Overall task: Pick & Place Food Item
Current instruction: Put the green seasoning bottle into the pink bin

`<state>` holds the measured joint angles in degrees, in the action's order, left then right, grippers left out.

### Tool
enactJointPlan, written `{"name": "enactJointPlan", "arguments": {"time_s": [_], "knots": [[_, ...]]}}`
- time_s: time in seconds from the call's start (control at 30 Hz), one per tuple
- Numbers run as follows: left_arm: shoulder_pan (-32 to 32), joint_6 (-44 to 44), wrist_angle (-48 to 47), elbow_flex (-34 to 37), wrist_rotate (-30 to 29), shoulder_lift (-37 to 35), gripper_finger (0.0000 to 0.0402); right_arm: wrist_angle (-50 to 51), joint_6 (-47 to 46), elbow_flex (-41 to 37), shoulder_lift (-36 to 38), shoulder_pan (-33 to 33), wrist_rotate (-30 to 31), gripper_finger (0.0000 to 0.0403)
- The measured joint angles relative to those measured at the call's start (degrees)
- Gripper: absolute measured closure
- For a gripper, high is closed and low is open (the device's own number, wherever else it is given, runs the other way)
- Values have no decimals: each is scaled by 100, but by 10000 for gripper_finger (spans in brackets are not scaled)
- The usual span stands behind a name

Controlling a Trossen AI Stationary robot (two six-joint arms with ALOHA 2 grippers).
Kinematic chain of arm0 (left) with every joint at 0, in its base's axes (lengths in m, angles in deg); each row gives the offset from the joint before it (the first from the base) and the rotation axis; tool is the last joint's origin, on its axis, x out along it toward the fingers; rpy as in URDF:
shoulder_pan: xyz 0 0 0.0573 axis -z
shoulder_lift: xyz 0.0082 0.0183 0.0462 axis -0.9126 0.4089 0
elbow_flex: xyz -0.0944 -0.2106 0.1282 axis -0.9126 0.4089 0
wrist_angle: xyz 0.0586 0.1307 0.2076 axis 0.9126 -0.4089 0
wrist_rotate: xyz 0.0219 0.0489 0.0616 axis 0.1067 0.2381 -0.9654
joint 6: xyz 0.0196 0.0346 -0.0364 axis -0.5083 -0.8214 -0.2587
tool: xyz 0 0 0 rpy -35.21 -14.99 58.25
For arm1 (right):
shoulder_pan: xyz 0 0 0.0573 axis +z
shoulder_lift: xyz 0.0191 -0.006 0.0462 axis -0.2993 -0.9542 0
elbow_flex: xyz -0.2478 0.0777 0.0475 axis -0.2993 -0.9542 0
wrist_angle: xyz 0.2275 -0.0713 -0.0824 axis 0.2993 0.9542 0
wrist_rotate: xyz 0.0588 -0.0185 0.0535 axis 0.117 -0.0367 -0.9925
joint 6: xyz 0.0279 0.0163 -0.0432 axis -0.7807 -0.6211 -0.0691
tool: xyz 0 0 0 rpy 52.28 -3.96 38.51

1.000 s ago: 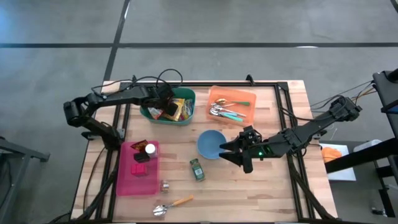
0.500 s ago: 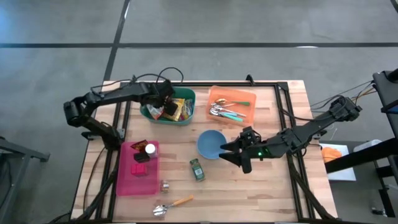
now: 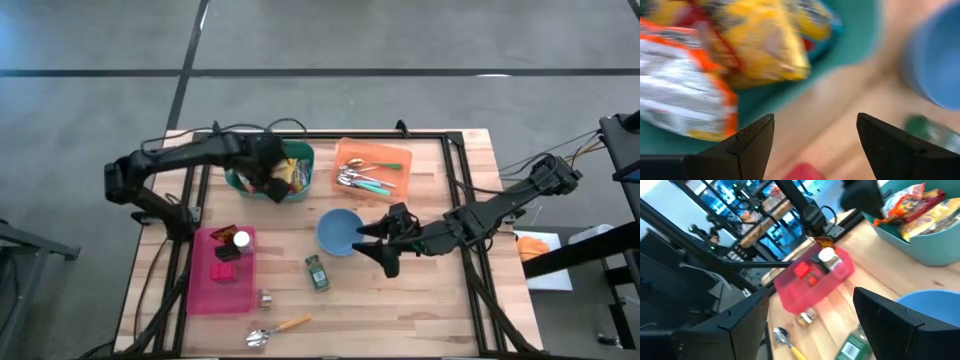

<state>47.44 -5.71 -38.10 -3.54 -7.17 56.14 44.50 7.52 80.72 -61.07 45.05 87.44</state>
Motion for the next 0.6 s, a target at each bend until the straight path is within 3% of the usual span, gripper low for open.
{"name": "enactJointPlan", "arguments": {"time_s": [0.3,0.6], "knots": [[1919,909,326,-86,388,-4,115,509,68,0,0,7,-2,117],[3050,2323,436,-87,810,121,115,564,131,-20,0,7,-2,117]]}}
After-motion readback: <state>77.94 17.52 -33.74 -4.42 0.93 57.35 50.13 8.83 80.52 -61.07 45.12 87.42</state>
